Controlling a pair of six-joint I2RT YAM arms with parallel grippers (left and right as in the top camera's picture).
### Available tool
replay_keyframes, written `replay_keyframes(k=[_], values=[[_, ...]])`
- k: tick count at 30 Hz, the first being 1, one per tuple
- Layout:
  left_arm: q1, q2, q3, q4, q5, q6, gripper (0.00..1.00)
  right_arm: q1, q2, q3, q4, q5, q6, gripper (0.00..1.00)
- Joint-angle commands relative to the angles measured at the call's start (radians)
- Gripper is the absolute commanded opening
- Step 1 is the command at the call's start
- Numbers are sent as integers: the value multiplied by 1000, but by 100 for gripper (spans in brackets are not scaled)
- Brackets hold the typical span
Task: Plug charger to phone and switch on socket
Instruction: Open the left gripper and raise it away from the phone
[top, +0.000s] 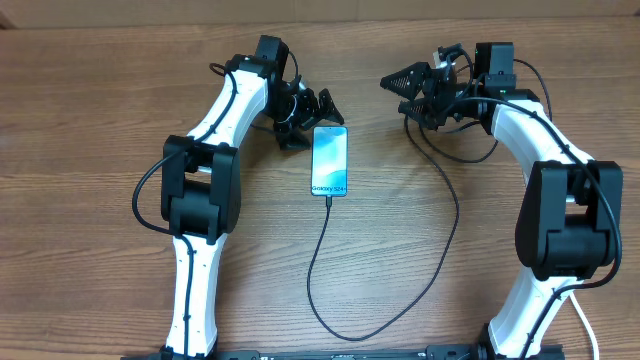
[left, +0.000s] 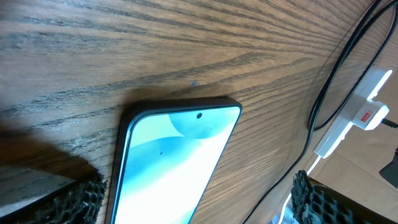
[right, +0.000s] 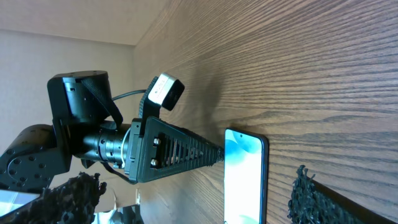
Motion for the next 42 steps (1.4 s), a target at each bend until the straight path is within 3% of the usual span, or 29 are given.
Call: replay_keyframes(k=[1, 11, 17, 21, 23, 27, 33, 34, 35, 42], values=[[13, 29, -18, -17, -143, -4, 100, 3, 5, 14, 5, 3, -9, 100], [48, 29, -15, -73, -257, 6, 100, 3, 5, 14, 4, 3, -9, 100], [129, 18, -7, -188, -278, 143, 100, 3, 5, 14, 5, 3, -9, 100], [178, -13, 20, -267, -299, 314, 87, 3, 5, 14, 5, 3, -9, 100], [198, -45, 33, -312, -380, 354, 84, 3, 5, 14, 5, 3, -9, 100], [208, -158, 37, -371, -591, 356, 84, 3, 5, 14, 5, 3, -8, 100], [184, -370, 37, -408, -615, 354, 75, 3, 5, 14, 5, 3, -8, 100], [178, -404, 37, -411, -615, 354, 81, 3, 5, 14, 5, 3, -8, 100], [172, -439, 37, -411, -615, 354, 100, 3, 5, 14, 4, 3, -8, 100], [154, -580, 37, -434, -616, 356, 100, 3, 5, 13, 4, 5, -9, 100]])
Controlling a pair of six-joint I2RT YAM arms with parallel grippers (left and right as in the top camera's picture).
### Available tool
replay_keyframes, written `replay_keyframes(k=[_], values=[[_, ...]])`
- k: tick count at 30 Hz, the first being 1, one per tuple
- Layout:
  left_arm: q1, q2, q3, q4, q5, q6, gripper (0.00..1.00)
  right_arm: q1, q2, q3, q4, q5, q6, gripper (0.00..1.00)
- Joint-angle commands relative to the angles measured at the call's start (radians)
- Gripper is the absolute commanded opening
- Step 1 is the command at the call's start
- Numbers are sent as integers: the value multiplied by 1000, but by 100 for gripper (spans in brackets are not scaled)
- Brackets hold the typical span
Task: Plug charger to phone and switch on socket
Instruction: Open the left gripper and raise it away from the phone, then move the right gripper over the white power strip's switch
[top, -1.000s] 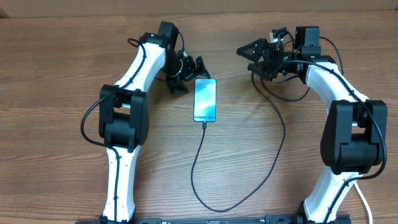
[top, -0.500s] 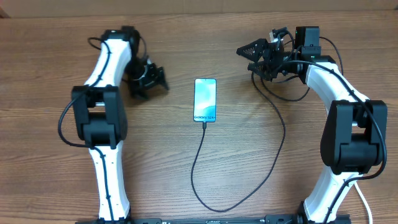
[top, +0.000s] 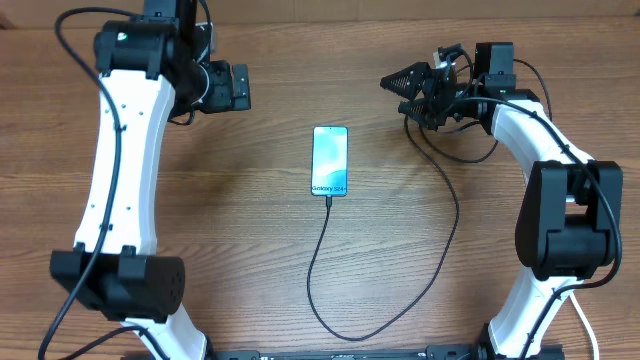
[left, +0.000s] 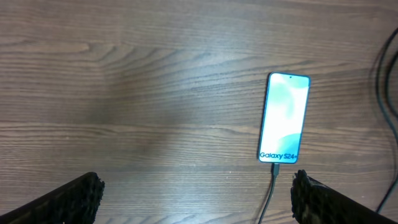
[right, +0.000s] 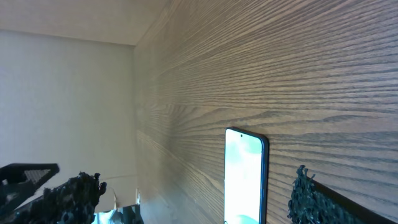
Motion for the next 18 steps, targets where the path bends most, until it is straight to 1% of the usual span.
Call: replay_keyframes(k=[1, 18], values=[[4, -2, 1, -27, -22, 12, 100, 3, 5, 14, 4, 10, -8, 100], [4, 0, 1, -20, -21, 12, 100, 3, 5, 14, -17, 60, -8, 100]])
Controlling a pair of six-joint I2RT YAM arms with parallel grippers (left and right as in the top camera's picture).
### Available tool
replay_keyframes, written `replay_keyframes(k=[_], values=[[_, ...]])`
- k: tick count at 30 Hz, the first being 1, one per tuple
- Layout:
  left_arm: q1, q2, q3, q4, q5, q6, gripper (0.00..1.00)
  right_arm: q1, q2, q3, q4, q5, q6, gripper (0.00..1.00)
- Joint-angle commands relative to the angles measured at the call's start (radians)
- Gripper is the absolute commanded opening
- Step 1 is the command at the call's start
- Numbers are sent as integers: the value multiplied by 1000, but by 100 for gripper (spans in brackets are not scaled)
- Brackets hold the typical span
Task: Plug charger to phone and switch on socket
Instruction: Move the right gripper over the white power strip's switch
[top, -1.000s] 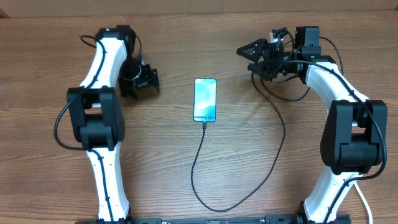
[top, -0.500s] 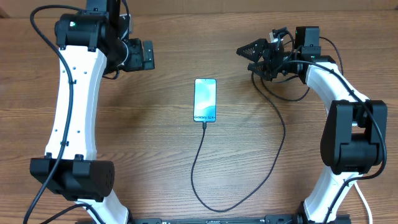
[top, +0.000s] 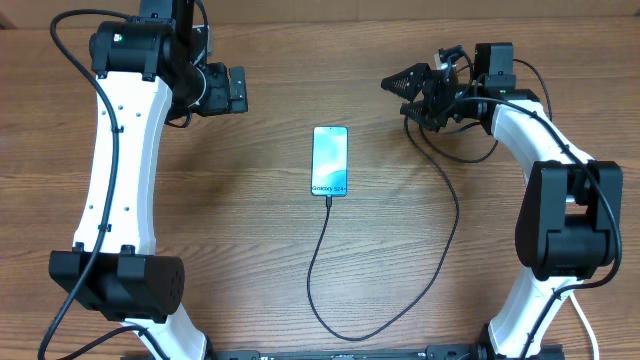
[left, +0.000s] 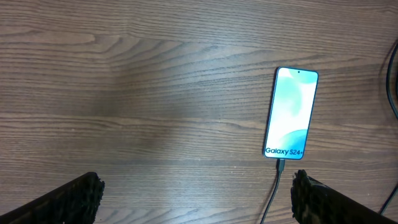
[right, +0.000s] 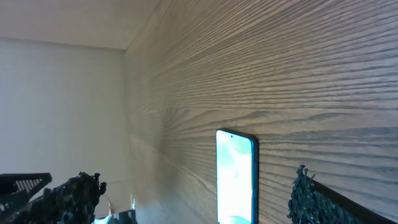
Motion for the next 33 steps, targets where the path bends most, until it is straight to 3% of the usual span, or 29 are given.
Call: replay_keyframes(k=[1, 13, 18, 26, 33], values=[[4, 6, 2, 4, -11, 12, 100, 3, 5, 14, 4, 23, -8, 100], [4, 6, 2, 5, -11, 12, 100, -2, 3, 16, -24, 51, -40, 100], [4, 6, 2, 4, -11, 12, 100, -43, -61, 36, -129, 78, -98, 100], [4, 6, 2, 4, -11, 12, 100, -119, -283, 180, -560, 544, -195, 100], [4, 6, 2, 5, -11, 12, 100, -200, -451, 200, -658, 986, -198, 100]])
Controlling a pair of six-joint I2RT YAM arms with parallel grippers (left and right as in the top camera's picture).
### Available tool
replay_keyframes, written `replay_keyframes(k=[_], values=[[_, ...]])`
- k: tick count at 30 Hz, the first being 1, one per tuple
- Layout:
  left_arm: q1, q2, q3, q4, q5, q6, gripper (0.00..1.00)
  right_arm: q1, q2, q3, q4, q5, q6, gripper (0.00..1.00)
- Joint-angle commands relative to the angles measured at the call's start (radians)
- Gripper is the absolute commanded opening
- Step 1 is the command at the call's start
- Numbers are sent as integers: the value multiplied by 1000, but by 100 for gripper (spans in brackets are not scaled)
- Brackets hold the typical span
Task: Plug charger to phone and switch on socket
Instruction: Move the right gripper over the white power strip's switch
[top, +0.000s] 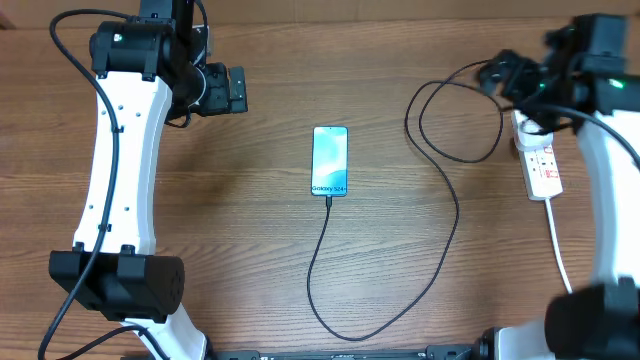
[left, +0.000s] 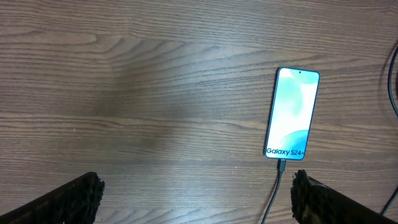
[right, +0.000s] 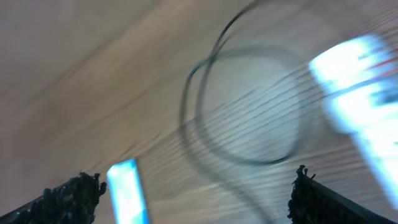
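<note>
The phone (top: 329, 160) lies face up mid-table with its screen lit, and the black charger cable (top: 440, 240) is plugged into its near end. The cable loops right to a white socket strip (top: 541, 160) at the right edge. In the left wrist view the phone (left: 293, 113) reads "Galaxy S24+". My left gripper (top: 232, 90) hangs open at the far left, well away from the phone. My right gripper (top: 510, 78) is open above the strip's far end, holding nothing. The right wrist view is blurred, showing the phone (right: 127, 190), the cable loop (right: 242, 106) and the strip (right: 364, 93).
Bare wooden tabletop (top: 230, 240) surrounds the phone. The strip's white lead (top: 566, 270) runs toward the front right edge. The cable's loop (top: 455, 120) lies between the phone and the strip.
My right arm has swung from the far centre-right out to the right edge, uncovering the socket strip, and now hangs over its far end. The left arm and the phone are unchanged.
At first my left gripper was low beside the phone's far end and the right gripper sat at the far centre-right. The left arm then stood drawn back to the far left, open. Now the right gripper is over the socket strip.
</note>
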Motion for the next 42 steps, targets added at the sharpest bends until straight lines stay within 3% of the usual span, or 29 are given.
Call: replay_keyframes(k=[1, 4, 9, 14, 20, 31, 42], values=[[4, 6, 2, 5, -7, 12, 100, -69, -50, 9, 1, 315, -19, 100], [4, 6, 2, 5, -7, 12, 100, -166, -61, 9, -1, 265, -19, 100], [4, 6, 2, 5, -7, 12, 100, -383, -61, 9, 8, 0, -21, 100], [4, 6, 2, 4, -7, 12, 100, -624, -55, 8, 63, -448, -143, 100], [4, 6, 2, 5, -7, 12, 100, -792, 17, 8, 90, -695, -261, 100], [3, 6, 2, 5, -7, 12, 100, -704, 280, 5, 76, -692, -467, 100], [-7, 6, 2, 4, -7, 12, 100, -544, 438, 5, 133, -541, -467, 100]])
